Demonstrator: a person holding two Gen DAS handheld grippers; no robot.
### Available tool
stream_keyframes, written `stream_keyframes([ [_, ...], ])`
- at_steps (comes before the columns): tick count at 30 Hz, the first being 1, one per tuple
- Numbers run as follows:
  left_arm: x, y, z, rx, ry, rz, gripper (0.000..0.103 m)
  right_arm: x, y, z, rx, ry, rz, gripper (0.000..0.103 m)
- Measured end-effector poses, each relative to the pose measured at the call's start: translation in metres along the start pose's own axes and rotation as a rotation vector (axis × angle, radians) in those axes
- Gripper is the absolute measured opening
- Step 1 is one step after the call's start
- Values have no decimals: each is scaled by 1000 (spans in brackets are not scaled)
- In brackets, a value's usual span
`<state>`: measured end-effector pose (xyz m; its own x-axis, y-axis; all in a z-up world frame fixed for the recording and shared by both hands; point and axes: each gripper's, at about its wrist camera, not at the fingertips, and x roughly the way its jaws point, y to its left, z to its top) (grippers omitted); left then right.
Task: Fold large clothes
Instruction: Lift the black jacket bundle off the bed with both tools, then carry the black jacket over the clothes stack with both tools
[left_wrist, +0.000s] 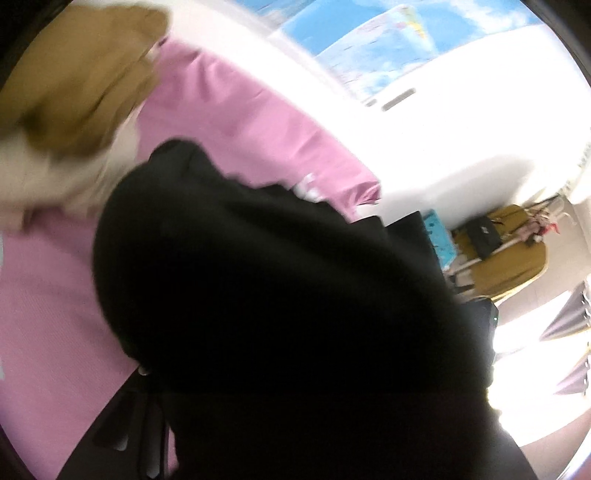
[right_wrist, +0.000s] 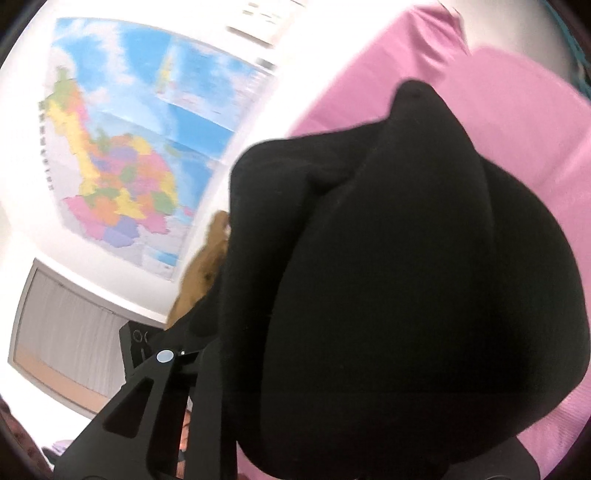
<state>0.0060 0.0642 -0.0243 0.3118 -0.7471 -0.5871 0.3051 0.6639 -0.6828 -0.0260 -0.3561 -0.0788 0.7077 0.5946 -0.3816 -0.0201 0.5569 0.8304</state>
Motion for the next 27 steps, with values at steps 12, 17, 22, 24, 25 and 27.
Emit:
stream_keyframes([
  [12, -120, -83, 69, 205, -175, -28, 39, -26, 132, 58, -241, -109, 160, 23],
  [17, -186, -85, 116, 257, -330, 63, 39, 28, 193, 88, -315, -101, 269, 23],
  [22, -247, -57, 151, 236, -443, 179, 39, 98, 249, 93, -350, -48, 350, 23],
  [24, -271, -37, 164, 215, -489, 229, 39, 134, 272, 88, -360, -12, 379, 23],
  [25, -280, -29, 168, 201, -505, 247, 39, 140, 279, 80, -362, 3, 388, 23],
  [27, -293, -7, 181, 164, -542, 295, 39, 179, 291, 74, -350, 51, 408, 23],
])
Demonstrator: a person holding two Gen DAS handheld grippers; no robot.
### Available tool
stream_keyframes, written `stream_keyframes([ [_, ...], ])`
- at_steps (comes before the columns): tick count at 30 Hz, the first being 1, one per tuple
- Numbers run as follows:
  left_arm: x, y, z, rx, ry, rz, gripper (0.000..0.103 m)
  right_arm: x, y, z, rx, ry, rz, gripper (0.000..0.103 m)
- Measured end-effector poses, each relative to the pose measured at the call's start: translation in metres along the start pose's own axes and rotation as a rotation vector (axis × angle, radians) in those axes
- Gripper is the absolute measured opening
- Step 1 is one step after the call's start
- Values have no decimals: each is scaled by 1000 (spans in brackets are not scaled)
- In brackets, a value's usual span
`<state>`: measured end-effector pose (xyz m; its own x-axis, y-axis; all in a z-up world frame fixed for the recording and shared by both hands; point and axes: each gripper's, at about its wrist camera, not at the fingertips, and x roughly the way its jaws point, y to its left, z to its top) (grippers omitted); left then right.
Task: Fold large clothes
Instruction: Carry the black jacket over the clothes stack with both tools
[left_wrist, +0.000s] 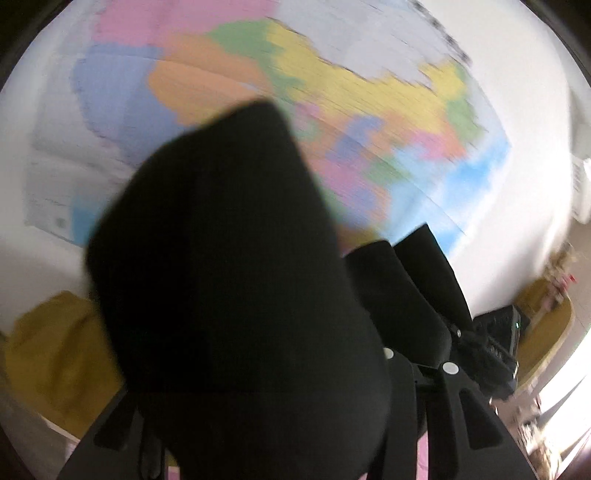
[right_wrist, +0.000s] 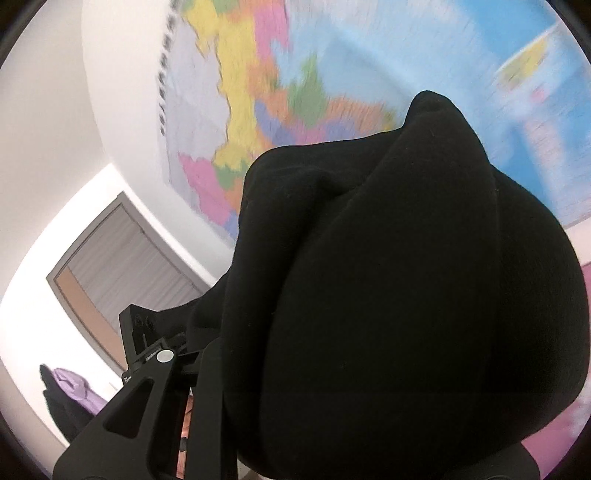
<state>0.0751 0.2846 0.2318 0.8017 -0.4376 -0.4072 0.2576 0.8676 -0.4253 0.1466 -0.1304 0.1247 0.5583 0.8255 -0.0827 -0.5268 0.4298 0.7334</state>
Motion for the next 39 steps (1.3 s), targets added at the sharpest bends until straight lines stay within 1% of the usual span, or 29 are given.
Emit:
stream_keyframes([
  [1, -5, 14, 3, -12, -10, 27, 39, 11, 0, -2, 6, 16, 7, 23],
  [4, -5, 48, 13, -38, -30, 97, 39, 62, -4, -8, 34, 66, 26, 23],
  [6, -3, 74, 17, -51, -49, 138, 39, 88, -1, -21, 31, 85, 27, 23],
  [8, -1, 99, 16, -81, -61, 138, 39, 102, -3, -34, 5, 93, 18, 23],
  [10, 6, 125, 8, -101, -70, 147, 39, 108, -11, -52, -3, 110, -3, 24],
  [11, 14, 143, -1, -114, -58, 176, 39, 118, -20, -63, 5, 133, -13, 24],
  [13, 31, 172, -20, -137, -13, 225, 39, 137, -42, -89, 47, 214, -69, 27],
  [14, 44, 195, -36, -183, 30, 255, 39, 149, -56, -106, 62, 278, -105, 29],
  [15, 51, 208, -46, -207, 60, 273, 39, 159, -71, -125, 72, 349, -150, 30],
  [16, 61, 229, -62, -247, 100, 292, 39, 164, -82, -138, 86, 387, -167, 31],
  [17, 65, 245, -76, -288, 112, 282, 41, 166, -92, -147, 101, 407, -164, 34],
  [18, 65, 258, -89, -333, 110, 245, 43, 162, -97, -151, 105, 410, -150, 35],
  [19, 62, 264, -96, -352, 95, 223, 46, 159, -96, -150, 101, 409, -140, 40],
  [20, 58, 265, -98, -360, 83, 209, 46, 159, -93, -148, 88, 418, -137, 46],
  [21, 54, 266, -100, -366, 70, 195, 47, 152, -87, -145, 67, 431, -142, 49],
  [22, 51, 266, -100, -370, 68, 198, 47, 145, -82, -143, 48, 429, -132, 56],
  [23, 49, 266, -100, -372, 70, 202, 48, 152, -79, -133, 26, 430, -129, 63],
  [24, 48, 266, -99, -375, 74, 208, 49, 148, -76, -127, 3, 433, -135, 66],
  [25, 56, 269, -95, -380, 82, 211, 50, 135, -71, -123, -29, 433, -136, 69],
  [26, 43, 264, -100, -383, 85, 215, 51, 124, -68, -120, -56, 434, -137, 69],
  [27, 15, 256, -110, -378, 79, 218, 51, 111, -66, -117, -89, 451, -148, 68],
  [29, 4, 244, -112, -356, 51, 231, 55, 86, -69, -109, -145, 468, -149, 67],
  [30, -8, 237, -114, -337, 20, 245, 56, 60, -68, -105, -209, 449, -170, 66],
  [32, -24, 233, -112, -311, -26, 271, 57, 47, -61, -92, -306, 373, -237, 65],
  [33, -19, 242, -101, -304, -46, 281, 57, 37, -60, -81, -321, 327, -233, 65],
  [34, -37, 239, -103, -292, -82, 300, 58, 34, -60, -86, -316, 310, -228, 65],
  [36, -60, 215, -103, -252, -173, 326, 63, 46, -70, -72, -306, 298, -242, 65],
  [38, -76, 199, -105, -186, -220, 315, 68, 66, -68, -74, -318, 345, -249, 68],
  [39, -80, 193, -102, -141, -229, 311, 70, 78, -73, -80, -343, 372, -275, 69],
])
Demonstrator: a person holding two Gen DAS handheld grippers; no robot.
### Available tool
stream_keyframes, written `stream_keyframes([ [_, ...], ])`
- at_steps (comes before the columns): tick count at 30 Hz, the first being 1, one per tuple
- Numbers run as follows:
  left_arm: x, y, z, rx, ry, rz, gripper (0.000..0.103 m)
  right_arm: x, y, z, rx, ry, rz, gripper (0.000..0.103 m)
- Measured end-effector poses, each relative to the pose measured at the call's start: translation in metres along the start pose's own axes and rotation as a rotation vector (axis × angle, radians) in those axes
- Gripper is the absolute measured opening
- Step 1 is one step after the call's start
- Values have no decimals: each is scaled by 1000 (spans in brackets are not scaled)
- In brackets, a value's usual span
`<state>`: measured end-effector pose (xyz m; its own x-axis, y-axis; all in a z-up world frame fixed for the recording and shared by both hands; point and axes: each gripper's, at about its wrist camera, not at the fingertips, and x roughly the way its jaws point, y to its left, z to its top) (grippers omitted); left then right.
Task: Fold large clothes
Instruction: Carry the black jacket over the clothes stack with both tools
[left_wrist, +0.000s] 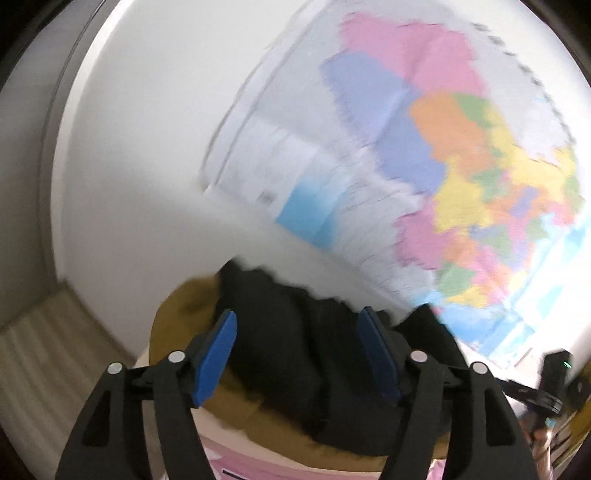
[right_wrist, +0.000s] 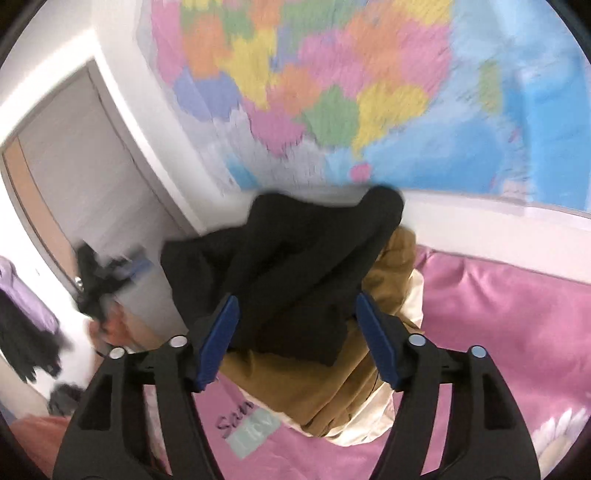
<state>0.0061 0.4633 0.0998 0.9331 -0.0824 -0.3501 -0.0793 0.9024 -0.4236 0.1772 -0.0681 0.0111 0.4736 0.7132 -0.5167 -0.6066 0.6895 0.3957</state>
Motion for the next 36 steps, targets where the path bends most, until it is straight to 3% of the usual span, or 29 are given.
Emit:
stream_keyframes([
  [1, -15, 12, 9, 39, 2, -4, 74, 9, 4, -8, -17, 14, -32, 70],
  [4, 6, -17, -5, 150, 83, 6, 76, 32, 6, -23, -46, 76, -55, 68],
  [7, 52, -35, -20, 194, 195, -12, 76, 31, 7, -32, -56, 61, -10, 49],
  [10, 69, -43, -46, 226, 284, 5, 75, 25, 27, -36, -158, 60, -55, 29],
  [12, 89, -41, -49, 244, 288, 86, 58, 20, 43, -37, -214, 47, -100, 21],
  [14, 111, -34, -44, 209, 300, 147, 21, 0, 53, -33, -206, 31, -87, 15],
  [15, 112, -28, -41, 195, 302, 171, 10, -18, 57, -32, -212, -5, -76, 7],
  [16, 117, -19, -37, 171, 312, 208, 2, -29, 57, -33, -214, -22, -65, 7],
  [18, 125, -6, -31, 130, 335, 168, 3, -41, 45, -41, -178, -20, -54, 7],
  [22, 133, -11, -32, 179, 321, 227, 3, 4, 22, -75, -145, 143, -100, 7],
  [24, 135, -9, -29, 141, 329, 239, 3, 13, 14, -79, -109, 160, -99, 8],
  [27, 124, -12, -26, 140, 309, 258, 2, 0, 14, -65, -93, 154, -72, 22],
  [28, 119, -14, -24, 150, 297, 247, 6, -10, 21, -58, -123, 135, -100, 43],
  [29, 111, -19, -20, 165, 281, 211, 28, -22, 29, -51, -161, 100, -117, 57],
  [31, 95, -29, -13, 210, 245, 138, 61, -40, 44, -36, -209, 29, -105, 59],
  [33, 82, -48, -8, 303, 187, 129, 63, -42, 57, -19, -221, 10, -68, 60],
  [36, 83, -65, -4, 372, 217, 84, 64, -11, 76, 2, -248, 23, -52, 62],
])
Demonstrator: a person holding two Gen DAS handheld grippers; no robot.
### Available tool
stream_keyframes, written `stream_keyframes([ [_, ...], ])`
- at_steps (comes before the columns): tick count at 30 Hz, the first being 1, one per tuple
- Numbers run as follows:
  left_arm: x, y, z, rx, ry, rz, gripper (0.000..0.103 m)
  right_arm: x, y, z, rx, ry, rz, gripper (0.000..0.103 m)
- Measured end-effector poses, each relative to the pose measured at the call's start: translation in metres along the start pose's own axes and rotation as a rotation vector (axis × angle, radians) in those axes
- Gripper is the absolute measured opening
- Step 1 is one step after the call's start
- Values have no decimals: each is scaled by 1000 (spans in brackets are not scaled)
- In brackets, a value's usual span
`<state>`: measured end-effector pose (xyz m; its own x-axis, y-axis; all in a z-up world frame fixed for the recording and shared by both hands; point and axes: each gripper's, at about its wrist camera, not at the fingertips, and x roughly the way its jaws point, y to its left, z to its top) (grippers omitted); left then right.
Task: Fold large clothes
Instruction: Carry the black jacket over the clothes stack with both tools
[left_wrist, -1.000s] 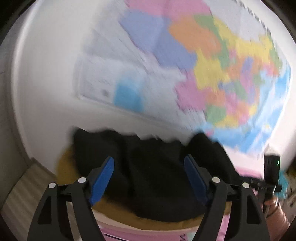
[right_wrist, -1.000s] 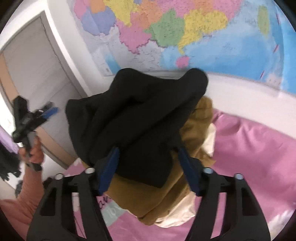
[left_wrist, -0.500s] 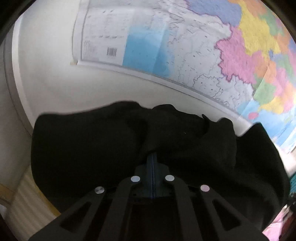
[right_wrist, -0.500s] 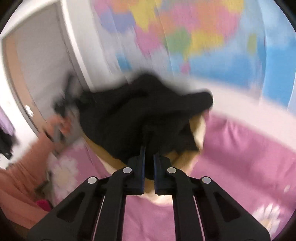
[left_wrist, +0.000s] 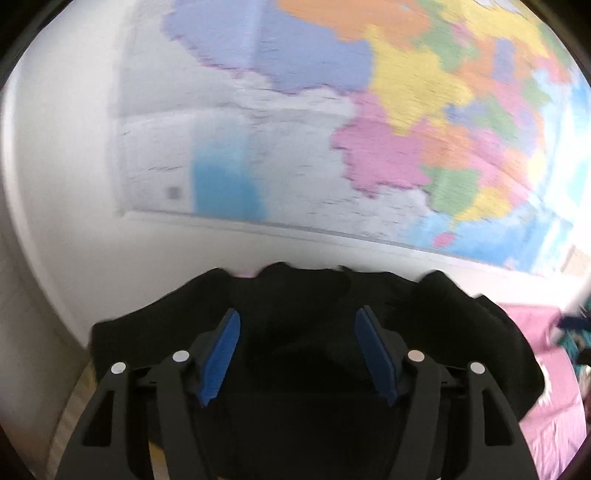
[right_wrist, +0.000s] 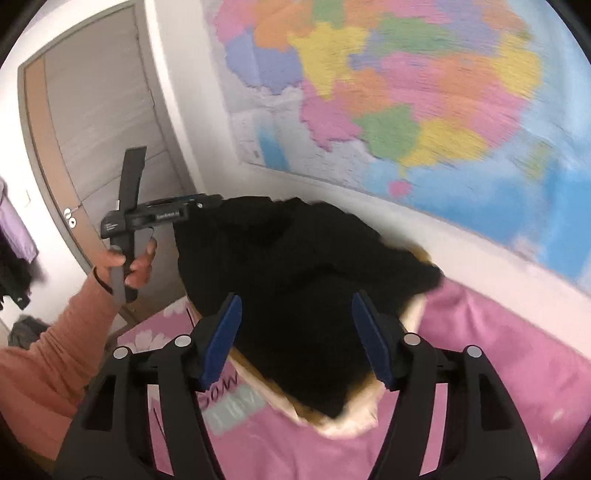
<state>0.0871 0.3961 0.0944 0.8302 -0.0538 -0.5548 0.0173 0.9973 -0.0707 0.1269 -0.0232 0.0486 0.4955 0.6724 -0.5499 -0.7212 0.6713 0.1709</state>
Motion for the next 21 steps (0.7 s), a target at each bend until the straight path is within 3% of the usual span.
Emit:
stream_keyframes([
  [2, 15, -10, 4, 46, 59, -15, 64, 30, 9, 15, -23, 40, 5, 70],
  [4, 41, -21, 4, 97, 134, 26, 64, 61, 13, 25, -33, 75, -3, 72],
  [6, 60, -23, 2, 124, 192, 89, 50, 92, 15, 32, -44, 145, -12, 74],
  [7, 74, -22, 3, 109, 228, 98, 26, 112, 14, 33, -49, 178, -56, 64],
  [8, 83, -22, 5, 88, 246, 88, 15, 124, 13, 34, -53, 209, -69, 33],
  [10, 88, -22, 14, 65, 219, 95, 11, 137, 9, 36, -45, 237, -71, 8],
  [11, 82, -21, 20, 51, 182, 90, 11, 137, 4, 39, -16, 227, -45, 4],
  [14, 56, -12, 38, -18, 47, 48, 11, 114, -4, 54, 43, 86, -20, 3],
  [16, 56, -7, 40, -38, 32, 39, 13, 107, -10, 59, 88, 24, -24, 3],
  [17, 64, -6, 38, -39, 63, 42, 14, 114, -14, 60, 109, 38, -39, 3],
  [21, 110, 3, 14, -47, 217, 102, 17, 169, -26, 42, 150, 252, -55, 9],
])
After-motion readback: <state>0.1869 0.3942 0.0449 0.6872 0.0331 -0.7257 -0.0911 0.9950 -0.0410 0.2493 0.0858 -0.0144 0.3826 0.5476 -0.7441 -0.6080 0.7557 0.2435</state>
